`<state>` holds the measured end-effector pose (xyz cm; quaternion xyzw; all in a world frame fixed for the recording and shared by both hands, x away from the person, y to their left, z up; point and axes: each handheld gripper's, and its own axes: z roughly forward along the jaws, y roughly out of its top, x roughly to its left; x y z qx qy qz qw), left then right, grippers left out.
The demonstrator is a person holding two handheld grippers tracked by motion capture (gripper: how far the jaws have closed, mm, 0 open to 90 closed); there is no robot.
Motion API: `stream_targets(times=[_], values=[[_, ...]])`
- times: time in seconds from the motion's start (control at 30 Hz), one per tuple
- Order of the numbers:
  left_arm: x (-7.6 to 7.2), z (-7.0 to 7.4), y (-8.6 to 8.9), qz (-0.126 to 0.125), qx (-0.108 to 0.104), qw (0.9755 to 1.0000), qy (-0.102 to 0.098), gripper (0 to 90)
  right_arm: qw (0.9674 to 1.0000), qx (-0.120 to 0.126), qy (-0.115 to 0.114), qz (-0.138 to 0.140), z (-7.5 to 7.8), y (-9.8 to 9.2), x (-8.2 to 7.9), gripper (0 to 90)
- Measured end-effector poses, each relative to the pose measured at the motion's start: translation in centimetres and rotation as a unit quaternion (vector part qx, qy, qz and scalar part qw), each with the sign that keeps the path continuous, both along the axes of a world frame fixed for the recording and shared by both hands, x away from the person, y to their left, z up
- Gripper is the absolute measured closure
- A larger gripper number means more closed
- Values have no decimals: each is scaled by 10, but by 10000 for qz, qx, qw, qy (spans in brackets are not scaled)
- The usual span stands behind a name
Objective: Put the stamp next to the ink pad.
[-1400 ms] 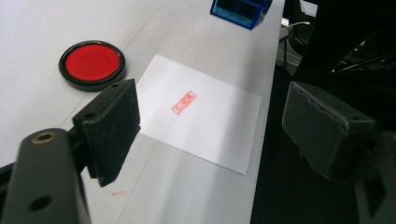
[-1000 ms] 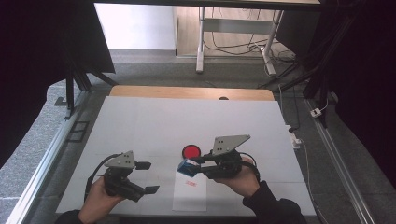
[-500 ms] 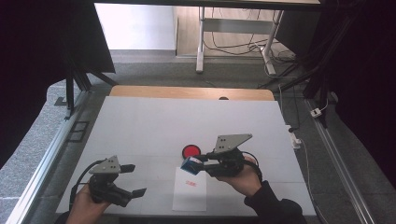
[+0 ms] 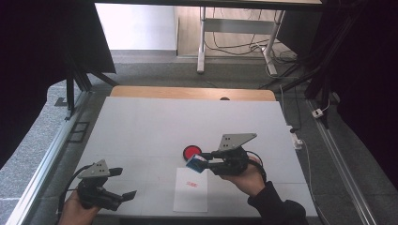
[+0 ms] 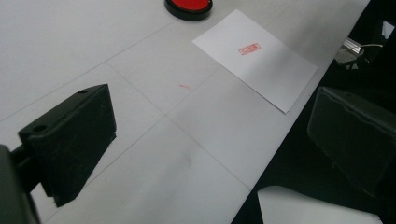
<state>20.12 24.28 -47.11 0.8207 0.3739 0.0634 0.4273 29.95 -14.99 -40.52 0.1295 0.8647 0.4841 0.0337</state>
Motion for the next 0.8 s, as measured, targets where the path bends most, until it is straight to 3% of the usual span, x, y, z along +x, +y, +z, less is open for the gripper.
stream_targets(times=[0.4,0.8], values=[[-5,-5,11,311,238,9992,59,0,9995,-200,-110,-219,-3,-11,2,708],[-5,-6,15,424,193,9988,168,7,9979,-229,-41,-601,-7,-26,10,708]])
